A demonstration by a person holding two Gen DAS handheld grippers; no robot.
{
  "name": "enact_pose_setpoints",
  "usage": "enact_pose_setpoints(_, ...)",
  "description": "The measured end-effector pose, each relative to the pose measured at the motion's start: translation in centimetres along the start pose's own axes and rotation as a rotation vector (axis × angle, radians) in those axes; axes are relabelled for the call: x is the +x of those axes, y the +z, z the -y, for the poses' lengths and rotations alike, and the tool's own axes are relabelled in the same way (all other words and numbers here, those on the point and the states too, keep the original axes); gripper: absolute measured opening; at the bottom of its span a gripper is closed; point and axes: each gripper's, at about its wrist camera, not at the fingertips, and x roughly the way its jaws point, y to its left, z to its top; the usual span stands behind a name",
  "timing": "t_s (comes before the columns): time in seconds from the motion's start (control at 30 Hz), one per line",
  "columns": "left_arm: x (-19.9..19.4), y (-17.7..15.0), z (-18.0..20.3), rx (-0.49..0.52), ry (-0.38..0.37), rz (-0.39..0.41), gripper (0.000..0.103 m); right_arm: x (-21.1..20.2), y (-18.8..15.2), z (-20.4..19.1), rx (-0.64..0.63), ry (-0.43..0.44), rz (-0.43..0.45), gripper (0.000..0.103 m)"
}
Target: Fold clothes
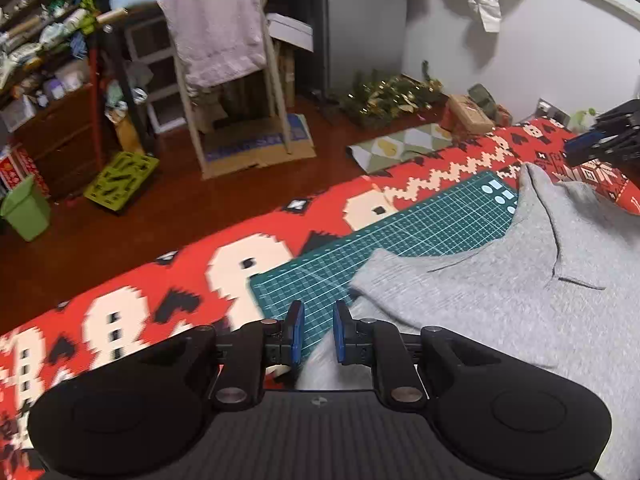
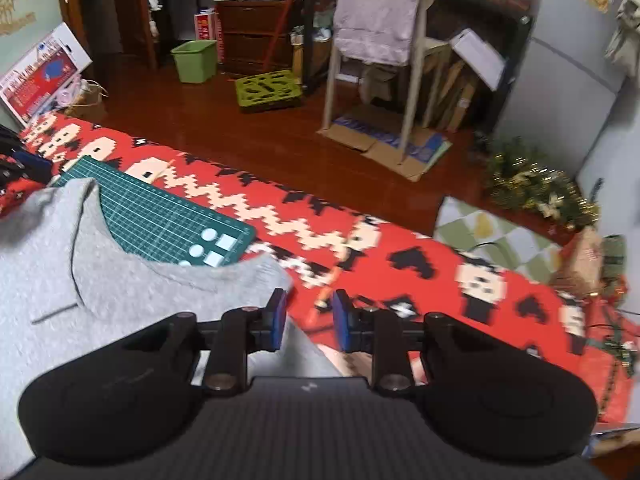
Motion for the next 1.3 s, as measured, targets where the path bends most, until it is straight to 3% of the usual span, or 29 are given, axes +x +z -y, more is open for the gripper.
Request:
enact_pose_setpoints(0.23,2.3,-0.1,0.3,0.019,-0.083,-0.043,0.014,3.8,-0.8,-0.7,-0.027,0.051,-0.055,0.027)
enact_pose_setpoints(0.3,2.4,0.1,0.4,0.024,-0.089,-0.047,0.014,3.9,-1.0,-1.0,-0.029,0.073,-0.046,0.012)
enact_pose_setpoints(0.33,2.4,0.1,0.3,0.019,-0.090,-0.047,0.007,3.8,-1.0,-1.2,-0.039,0.068,-0.038,0.008)
enact_pose_setpoints(0.37,2.4,0.1,0.3,0.021,-0.084,-0.044,0.003,3.8,-1.1,-1.7,-0.067,0.046,-0.028,0.006)
enact_pose_setpoints(0.53,2.0,-0.1,2.0,0.123,0.049,0.037,0.002,3.9,-1.2,-1.9,-0.053,-0.007,0.009,0.006)
enact_pose_setpoints(0.6,2.4,-0.3,2.3,0.140,0.084,0.034,0.002,3.8,-1.2,-1.5,-0.024,0.000,0.007,0.008)
enact_pose_setpoints(0.67,2.6,-0.4,2.6,0.146,0.106,0.030,0.003,3.4,-1.1,-1.0,0.007,0.009,0.011,0.026)
enact_pose_setpoints(0.73,2.4,-0.3,2.6,0.138,0.124,0.028,0.017,2.4,-1.1,-0.2,0.036,0.021,0.030,0.036)
enact_pose_setpoints(0.83,1.1,-0.1,1.8,0.099,0.140,0.044,0.020,-0.6,-1.7,1.3,0.104,0.023,0.061,0.043)
enact_pose_setpoints(0.93,-0.5,0.0,1.0,0.052,0.171,0.060,0.035,-4.3,-2.9,2.9,0.180,0.013,0.087,0.052)
enact_pose_setpoints(0.97,-1.1,-0.1,0.6,0.034,0.185,0.067,0.036,-5.6,-3.7,3.5,0.203,-0.004,0.088,0.054)
enact_pose_setpoints(1.2,-5.2,-2.6,-0.3,-0.088,0.199,0.042,0.039,-11.5,-12.1,6.1,0.257,-0.143,-0.018,0.051)
enact_pose_setpoints(1.3,-7.0,-4.1,0.4,-0.117,0.165,0.050,0.039,-12.4,-15.5,6.2,0.267,-0.185,-0.064,0.039)
